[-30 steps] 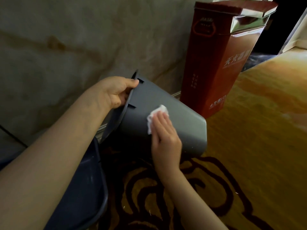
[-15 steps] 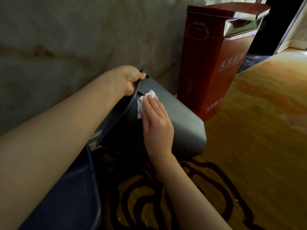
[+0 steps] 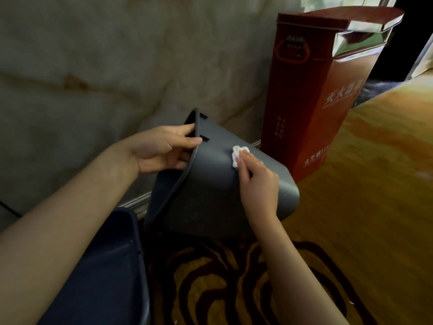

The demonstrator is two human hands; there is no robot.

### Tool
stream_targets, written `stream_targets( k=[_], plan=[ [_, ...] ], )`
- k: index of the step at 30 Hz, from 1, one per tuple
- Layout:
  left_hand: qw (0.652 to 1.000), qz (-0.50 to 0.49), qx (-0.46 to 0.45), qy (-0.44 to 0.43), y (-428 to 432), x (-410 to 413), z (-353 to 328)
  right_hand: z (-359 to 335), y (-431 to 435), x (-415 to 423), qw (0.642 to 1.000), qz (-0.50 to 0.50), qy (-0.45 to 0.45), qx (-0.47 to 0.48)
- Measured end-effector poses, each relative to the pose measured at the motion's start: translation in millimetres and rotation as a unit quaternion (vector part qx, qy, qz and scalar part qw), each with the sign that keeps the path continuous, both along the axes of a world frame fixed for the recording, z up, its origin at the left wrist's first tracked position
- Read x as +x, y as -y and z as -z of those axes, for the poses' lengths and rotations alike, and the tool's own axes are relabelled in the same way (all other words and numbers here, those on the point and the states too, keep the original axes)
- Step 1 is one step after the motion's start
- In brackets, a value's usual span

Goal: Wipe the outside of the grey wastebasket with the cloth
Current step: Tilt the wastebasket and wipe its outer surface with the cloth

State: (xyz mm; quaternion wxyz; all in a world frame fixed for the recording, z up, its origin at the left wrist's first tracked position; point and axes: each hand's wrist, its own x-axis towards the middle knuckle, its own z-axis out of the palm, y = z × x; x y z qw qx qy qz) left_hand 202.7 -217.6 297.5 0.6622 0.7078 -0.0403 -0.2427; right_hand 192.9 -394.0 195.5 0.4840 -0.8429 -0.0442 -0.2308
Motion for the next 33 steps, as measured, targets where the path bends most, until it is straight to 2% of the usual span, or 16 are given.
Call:
stream_targets(
  k=[4, 8, 11, 13, 15, 16, 17, 18, 20, 24, 26, 30, 33],
  plan=[
    [0.998, -0.052, -0.031, 0.005, 19, 4, 2, -9, 8, -1, 1.000, -0.016, 0.000, 0.027],
    [0.995, -0.088, -0.040, 0.032, 34, 11, 3, -10, -20, -20, 0.993, -0.053, 0.101, 0.020],
    [0.992, -0.108, -0.045, 0.048, 37, 16, 3, -5, -36, -22, 0.987, -0.032, 0.154, 0.023],
    [0.989, -0.129, -0.006, 0.064, 45, 20, 5, -2, -35, -14, 0.985, -0.009, 0.172, 0.014],
    [0.970, -0.160, 0.113, 0.146, 53, 22, 12, 2, -27, -5, 0.983, 0.008, 0.181, 0.004],
    [0.950, -0.168, 0.173, 0.200, 54, 21, 17, 6, -23, -1, 0.984, 0.016, 0.175, 0.006],
    [0.935, -0.163, 0.201, 0.243, 54, 20, 21, 11, -17, 3, 0.986, 0.027, 0.163, 0.015],
    [0.934, -0.145, 0.201, 0.255, 53, 18, 25, 18, -9, 6, 0.988, 0.040, 0.145, 0.029],
    [0.949, -0.106, 0.176, 0.238, 47, 15, 28, 39, 11, 12, 0.991, 0.075, 0.093, 0.064],
    [0.951, -0.133, 0.154, 0.233, 43, 23, 27, 85, 62, 22, 0.978, 0.153, -0.042, 0.132],
    [0.955, -0.133, 0.142, 0.224, 49, 26, 27, 94, 79, 30, 0.973, 0.163, -0.080, 0.144],
    [0.950, -0.134, 0.162, 0.233, 62, 29, 25, 86, 83, 45, 0.972, 0.146, -0.096, 0.156],
    [0.946, -0.140, 0.176, 0.232, 66, 31, 22, 68, 61, 45, 0.986, 0.108, -0.049, 0.116]
  ],
)
